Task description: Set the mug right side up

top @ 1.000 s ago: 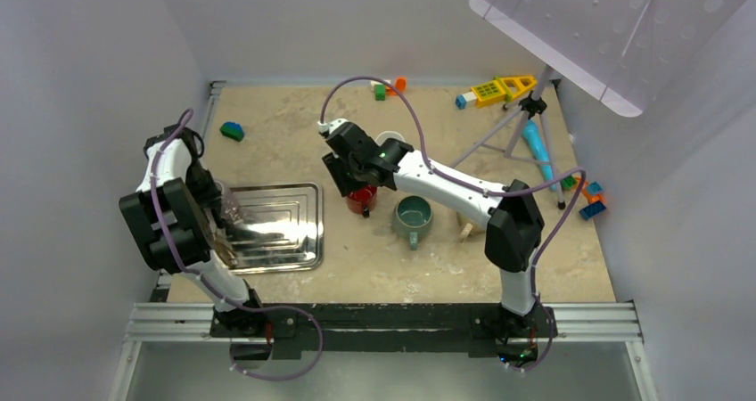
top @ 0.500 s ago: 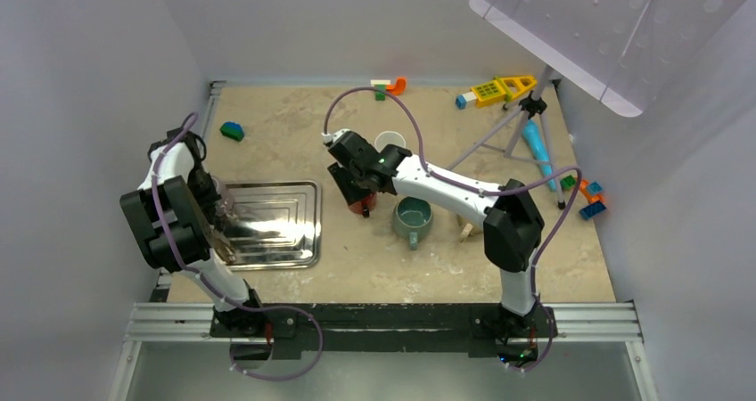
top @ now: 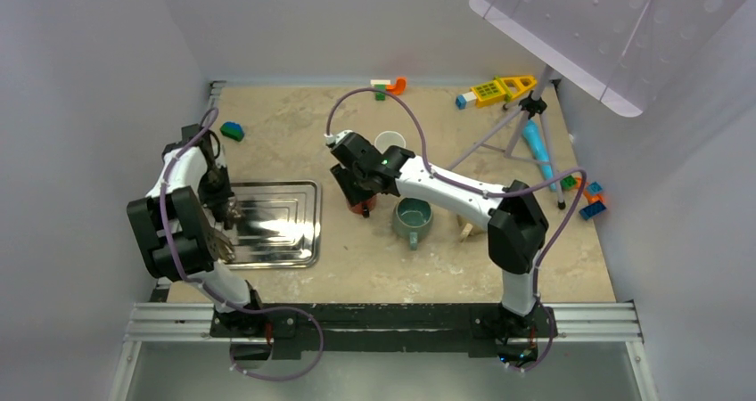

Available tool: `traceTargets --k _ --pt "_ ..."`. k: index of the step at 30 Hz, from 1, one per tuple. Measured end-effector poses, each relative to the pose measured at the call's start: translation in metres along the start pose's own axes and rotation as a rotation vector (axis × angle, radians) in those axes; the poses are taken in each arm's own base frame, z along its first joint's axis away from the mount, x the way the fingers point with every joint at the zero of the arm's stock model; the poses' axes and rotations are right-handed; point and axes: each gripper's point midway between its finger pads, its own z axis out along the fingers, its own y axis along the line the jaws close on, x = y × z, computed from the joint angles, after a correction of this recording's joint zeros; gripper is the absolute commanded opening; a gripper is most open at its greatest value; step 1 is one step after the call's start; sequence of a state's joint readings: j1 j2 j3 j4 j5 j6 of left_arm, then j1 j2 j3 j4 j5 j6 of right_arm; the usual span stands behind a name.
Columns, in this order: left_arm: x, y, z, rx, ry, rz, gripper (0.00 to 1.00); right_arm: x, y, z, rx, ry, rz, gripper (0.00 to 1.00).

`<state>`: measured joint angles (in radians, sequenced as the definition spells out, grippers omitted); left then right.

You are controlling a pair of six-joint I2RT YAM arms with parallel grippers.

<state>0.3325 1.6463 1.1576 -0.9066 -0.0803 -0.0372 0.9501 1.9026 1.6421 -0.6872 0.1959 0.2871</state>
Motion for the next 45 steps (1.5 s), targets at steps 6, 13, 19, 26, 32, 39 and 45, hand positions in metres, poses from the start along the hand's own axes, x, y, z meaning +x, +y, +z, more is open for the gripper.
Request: traceTargets --k 6,13,19,26,32,39,45 --pt "0.000 0.006 0.001 -0.035 -0.003 -0.007 0.44 -0.001 -0.001 -0.004 -0.001 -0.008 0.002 0.47" --pt "-0.008 0.011 -0.027 -0.061 -0.104 -0.042 0.58 0.001 -0.001 -0.004 0.000 -0.003 0.001 0.46" --pt "-0.019 0.017 -0.058 -0.073 -0.249 -0.048 0.62 0.001 -0.001 -0.004 0.000 -0.003 0.001 0.46" --pt "-0.022 0.034 -0.038 -0.128 -0.195 -0.052 0.68 0.001 -0.001 -0.004 0.000 -0.003 0.001 0.46" --pt "-0.019 0.044 -0.020 -0.161 -0.136 -0.070 0.62 0.003 -0.002 -0.003 0.005 0.003 -0.001 0.46" --pt "-0.015 0.043 -0.004 -0.135 -0.094 -0.080 0.52 0.008 -0.003 -0.001 0.009 0.016 -0.004 0.46" --pt "-0.014 0.031 0.009 -0.069 -0.102 -0.077 0.48 0.009 -0.004 -0.001 0.010 0.017 -0.004 0.46"
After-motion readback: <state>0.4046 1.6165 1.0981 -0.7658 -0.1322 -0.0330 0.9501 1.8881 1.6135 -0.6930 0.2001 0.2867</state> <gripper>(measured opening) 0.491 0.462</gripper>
